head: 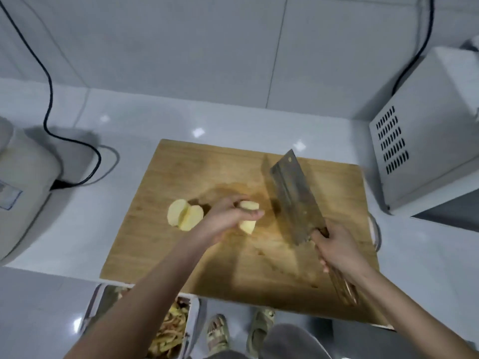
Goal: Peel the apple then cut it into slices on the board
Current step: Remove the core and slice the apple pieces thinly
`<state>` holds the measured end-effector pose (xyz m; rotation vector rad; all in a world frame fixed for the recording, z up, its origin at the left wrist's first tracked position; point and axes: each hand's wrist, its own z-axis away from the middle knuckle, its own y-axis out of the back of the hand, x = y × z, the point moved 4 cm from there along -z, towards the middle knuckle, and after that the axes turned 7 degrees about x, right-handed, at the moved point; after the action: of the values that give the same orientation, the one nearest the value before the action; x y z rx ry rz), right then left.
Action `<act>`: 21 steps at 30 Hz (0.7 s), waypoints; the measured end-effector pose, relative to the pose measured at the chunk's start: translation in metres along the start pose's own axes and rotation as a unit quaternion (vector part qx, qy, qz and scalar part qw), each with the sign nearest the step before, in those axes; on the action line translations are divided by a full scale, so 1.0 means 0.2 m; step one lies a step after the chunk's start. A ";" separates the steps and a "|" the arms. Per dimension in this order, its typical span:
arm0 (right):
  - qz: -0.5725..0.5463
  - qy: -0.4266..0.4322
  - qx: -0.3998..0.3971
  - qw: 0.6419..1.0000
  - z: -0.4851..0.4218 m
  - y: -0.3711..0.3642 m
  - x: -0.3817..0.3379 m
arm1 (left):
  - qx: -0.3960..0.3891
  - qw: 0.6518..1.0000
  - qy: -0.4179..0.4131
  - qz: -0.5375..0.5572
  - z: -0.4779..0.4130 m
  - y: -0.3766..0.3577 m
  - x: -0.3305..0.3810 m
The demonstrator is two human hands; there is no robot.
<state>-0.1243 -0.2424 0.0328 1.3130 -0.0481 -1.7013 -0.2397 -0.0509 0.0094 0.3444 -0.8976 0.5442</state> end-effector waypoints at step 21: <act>0.276 0.112 0.017 0.954 -0.24 0.26 0.07 | 0.127 0.779 -0.410 -0.457 -0.36 -0.42 0.04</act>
<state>-0.0525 -0.2567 0.0311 1.3529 -0.2859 -1.0782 -0.1423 -0.0810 -0.0312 1.2500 -1.3376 -0.4669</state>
